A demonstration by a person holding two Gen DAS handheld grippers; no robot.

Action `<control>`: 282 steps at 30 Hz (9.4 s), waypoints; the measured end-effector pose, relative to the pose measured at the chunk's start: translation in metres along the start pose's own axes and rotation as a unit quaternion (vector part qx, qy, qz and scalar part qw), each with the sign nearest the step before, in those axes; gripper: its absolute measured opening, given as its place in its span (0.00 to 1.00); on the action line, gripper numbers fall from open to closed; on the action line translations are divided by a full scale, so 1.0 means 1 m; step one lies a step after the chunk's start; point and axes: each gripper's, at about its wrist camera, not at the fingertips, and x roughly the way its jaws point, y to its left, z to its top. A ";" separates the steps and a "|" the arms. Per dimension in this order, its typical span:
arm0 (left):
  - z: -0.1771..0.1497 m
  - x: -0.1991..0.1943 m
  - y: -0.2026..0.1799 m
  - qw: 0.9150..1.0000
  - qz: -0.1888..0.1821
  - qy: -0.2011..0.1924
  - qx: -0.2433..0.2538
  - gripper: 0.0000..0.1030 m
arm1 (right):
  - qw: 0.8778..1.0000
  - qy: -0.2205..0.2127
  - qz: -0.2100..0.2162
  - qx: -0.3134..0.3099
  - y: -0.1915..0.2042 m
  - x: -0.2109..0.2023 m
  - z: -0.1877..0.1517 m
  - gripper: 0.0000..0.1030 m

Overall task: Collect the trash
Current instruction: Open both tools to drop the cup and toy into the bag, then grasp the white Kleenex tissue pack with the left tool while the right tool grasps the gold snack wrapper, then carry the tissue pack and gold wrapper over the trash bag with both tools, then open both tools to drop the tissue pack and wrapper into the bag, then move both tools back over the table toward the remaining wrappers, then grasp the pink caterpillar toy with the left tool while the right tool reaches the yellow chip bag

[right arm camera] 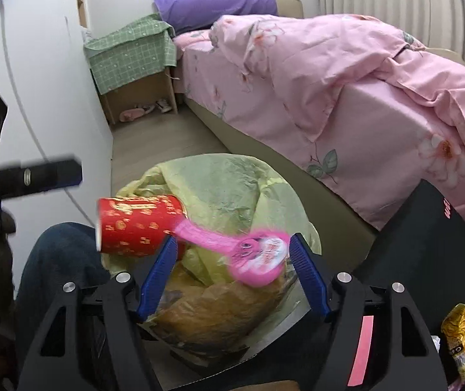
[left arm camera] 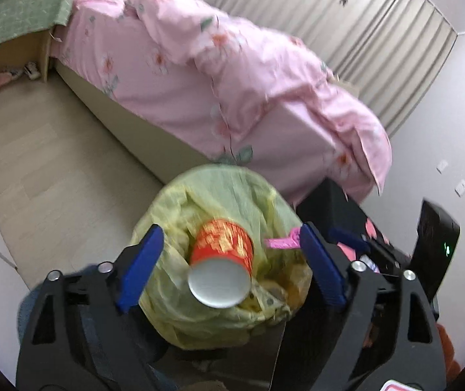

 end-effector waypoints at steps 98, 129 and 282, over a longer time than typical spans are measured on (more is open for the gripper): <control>-0.116 0.094 -0.212 0.933 -0.143 0.196 0.267 0.40 | 0.972 0.102 -0.208 0.048 -0.172 -0.092 -0.124 0.34; -0.129 0.080 -0.212 0.949 -0.098 0.234 0.186 0.21 | 0.941 -0.073 -0.204 0.258 -0.085 -0.248 -0.243 0.31; -0.206 0.121 -0.350 0.856 -0.215 0.269 0.386 0.08 | 0.914 -0.052 -0.257 0.309 -0.110 -0.291 -0.314 0.67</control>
